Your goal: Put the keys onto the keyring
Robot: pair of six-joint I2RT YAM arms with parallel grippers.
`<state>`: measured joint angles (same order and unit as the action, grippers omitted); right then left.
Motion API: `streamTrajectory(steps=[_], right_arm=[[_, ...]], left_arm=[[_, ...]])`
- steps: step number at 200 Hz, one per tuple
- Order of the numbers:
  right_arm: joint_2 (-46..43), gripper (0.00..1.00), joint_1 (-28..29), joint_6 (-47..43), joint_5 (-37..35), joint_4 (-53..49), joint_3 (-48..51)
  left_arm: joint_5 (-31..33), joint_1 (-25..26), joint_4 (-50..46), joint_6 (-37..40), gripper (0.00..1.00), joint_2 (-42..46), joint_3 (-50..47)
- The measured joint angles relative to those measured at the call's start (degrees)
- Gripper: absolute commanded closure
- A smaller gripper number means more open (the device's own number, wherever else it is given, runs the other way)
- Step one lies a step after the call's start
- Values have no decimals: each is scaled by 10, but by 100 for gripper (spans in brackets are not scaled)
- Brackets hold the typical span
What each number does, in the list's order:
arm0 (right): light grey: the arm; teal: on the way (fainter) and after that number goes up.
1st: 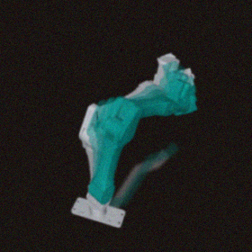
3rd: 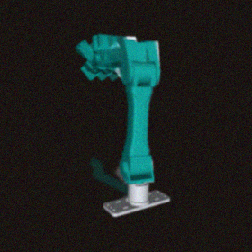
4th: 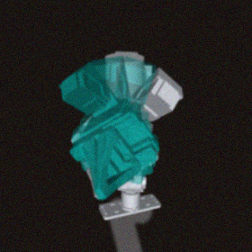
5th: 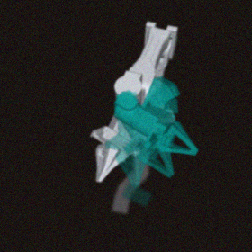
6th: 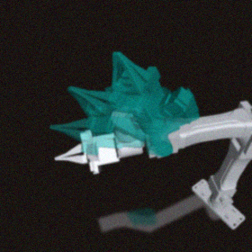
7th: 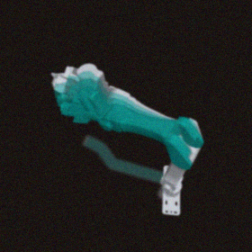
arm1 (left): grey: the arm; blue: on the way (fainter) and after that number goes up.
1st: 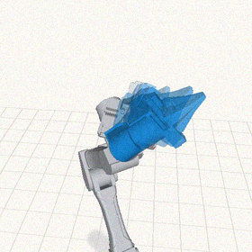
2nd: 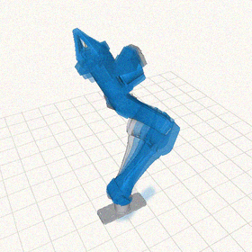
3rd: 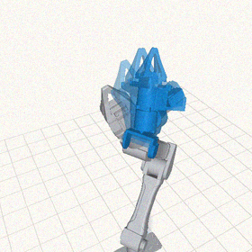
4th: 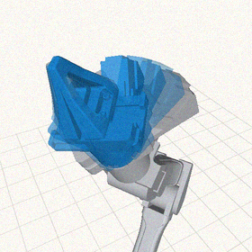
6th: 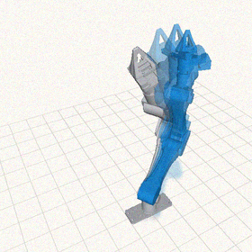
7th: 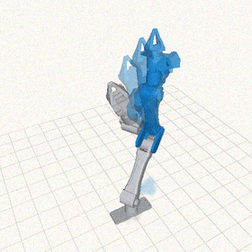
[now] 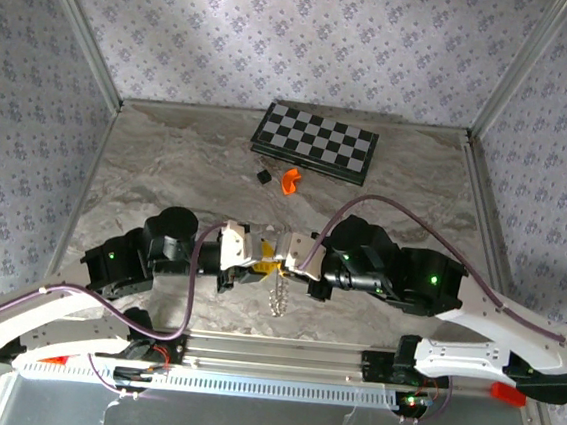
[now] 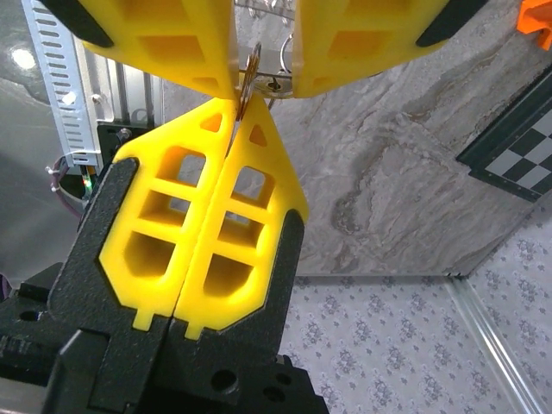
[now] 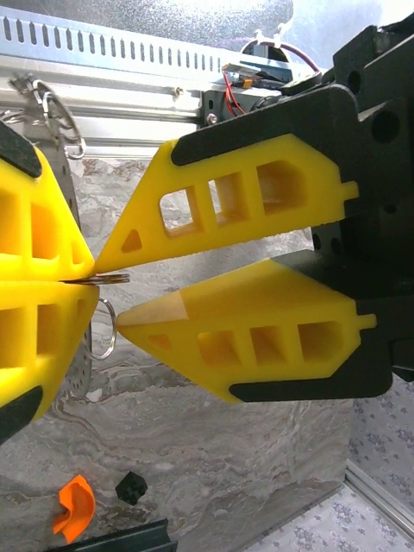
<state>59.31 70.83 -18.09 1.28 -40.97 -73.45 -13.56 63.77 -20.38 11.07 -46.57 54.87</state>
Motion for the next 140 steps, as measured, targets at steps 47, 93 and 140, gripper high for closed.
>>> streamTrajectory(steps=[47, 93, 140], right_arm=[[1, 100, -3, 0, 7, 0, -2], [2, 100, -6, 0, 10, 1, -2], [2, 84, -6, 2, 12, 15, -2]], left_arm=[[-1, 0, -5, 6, 87, 0, 0], [-6, 0, -7, 13, 100, 4, 0], [-8, 0, 3, 13, 100, 20, -9]])
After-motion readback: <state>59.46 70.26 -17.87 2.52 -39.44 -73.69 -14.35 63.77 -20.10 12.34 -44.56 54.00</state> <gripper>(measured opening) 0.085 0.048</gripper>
